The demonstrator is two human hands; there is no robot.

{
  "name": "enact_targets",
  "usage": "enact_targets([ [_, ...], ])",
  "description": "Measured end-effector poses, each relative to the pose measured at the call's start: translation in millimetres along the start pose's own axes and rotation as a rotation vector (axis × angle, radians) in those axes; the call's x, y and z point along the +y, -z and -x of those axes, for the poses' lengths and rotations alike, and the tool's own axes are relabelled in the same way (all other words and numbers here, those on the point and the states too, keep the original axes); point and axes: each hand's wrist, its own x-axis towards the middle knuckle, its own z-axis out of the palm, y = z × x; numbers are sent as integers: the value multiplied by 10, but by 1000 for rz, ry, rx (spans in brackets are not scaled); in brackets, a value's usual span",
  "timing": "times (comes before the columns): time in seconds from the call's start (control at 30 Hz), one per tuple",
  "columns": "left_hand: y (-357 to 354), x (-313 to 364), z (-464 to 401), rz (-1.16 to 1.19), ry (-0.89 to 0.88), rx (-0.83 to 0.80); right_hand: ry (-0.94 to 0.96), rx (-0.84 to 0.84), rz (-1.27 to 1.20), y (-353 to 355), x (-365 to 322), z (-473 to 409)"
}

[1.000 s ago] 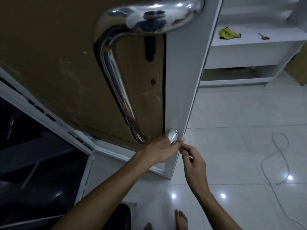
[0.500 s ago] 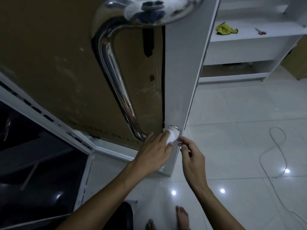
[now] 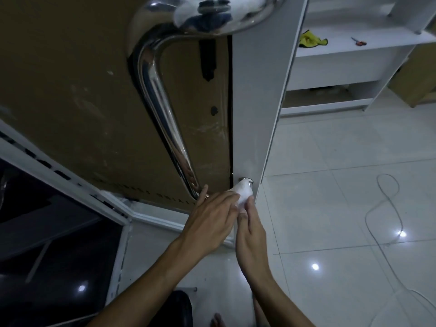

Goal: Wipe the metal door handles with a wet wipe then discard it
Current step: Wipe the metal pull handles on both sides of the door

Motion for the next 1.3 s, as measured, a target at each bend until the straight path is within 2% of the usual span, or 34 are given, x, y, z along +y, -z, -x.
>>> enact_targets([
  [0.13, 17, -1, -11, 136, 49, 20, -56, -1, -70, -137, -68, -131],
  [0.23, 81, 22, -18, 126, 16, -34, -91, 20, -70, -164, -68, -286],
  [0.47, 103, -35, 68, 20, -94, 25, -248, 110, -293, -143, 67, -655],
  [0.57, 90, -52, 161, 38, -130, 50, -329, 4, -493, -53, 103, -579],
  [0.7, 81, -101, 216, 21, -152, 80, -331, -129, -485, 59, 166, -463],
  [0.87, 95, -93, 238, 19, -196, 127, -465, -117, -919, 85, 103, -696],
  [1.07, 131, -145, 278, 49, -214, 163, -544, -201, -1079, -37, 228, -537],
  [1.17, 138, -187, 292, 33, -217, 164, -509, -145, -1064, -10, 262, -566],
  [1.23, 133, -228, 300, 42, -204, 167, -444, -22, -1010, 1, 272, -590],
  [1.3, 138, -252, 305, 46, -183, 156, -350, 121, -806, 1, 213, -545],
])
